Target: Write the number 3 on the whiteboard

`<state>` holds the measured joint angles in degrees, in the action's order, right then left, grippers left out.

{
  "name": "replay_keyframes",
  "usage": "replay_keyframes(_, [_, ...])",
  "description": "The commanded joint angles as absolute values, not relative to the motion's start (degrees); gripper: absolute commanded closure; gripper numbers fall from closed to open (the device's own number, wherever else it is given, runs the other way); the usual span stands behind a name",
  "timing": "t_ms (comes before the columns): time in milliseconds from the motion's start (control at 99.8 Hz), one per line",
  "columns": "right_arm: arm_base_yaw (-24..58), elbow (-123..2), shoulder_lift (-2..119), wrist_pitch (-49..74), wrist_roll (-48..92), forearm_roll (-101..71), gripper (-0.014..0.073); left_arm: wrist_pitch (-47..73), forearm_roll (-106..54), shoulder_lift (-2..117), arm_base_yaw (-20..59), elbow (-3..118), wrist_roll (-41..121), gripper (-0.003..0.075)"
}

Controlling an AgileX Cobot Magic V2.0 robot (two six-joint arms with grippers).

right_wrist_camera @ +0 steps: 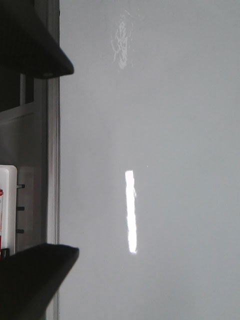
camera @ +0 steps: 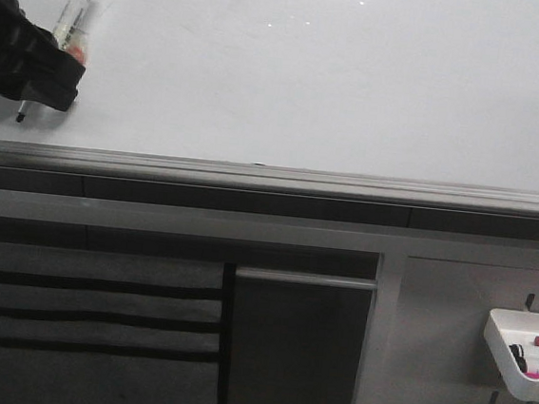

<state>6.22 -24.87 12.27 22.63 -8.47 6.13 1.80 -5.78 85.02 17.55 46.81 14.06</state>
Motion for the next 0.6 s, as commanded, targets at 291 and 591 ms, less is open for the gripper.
replay_keyframes(291, [5.90, -27.23, 13.55, 19.00, -8.14, 5.60, -0.0010, 0.00, -5.85, 83.08, 17.81, 48.79, 13.90, 0.0708])
replay_keyframes(591, [6.00, -41.90, 20.36, 44.21, -4.92, -3.17, -0.0010, 25.96, -2.91, 76.12, 18.56, 55.08, 17.48, 0.0738])
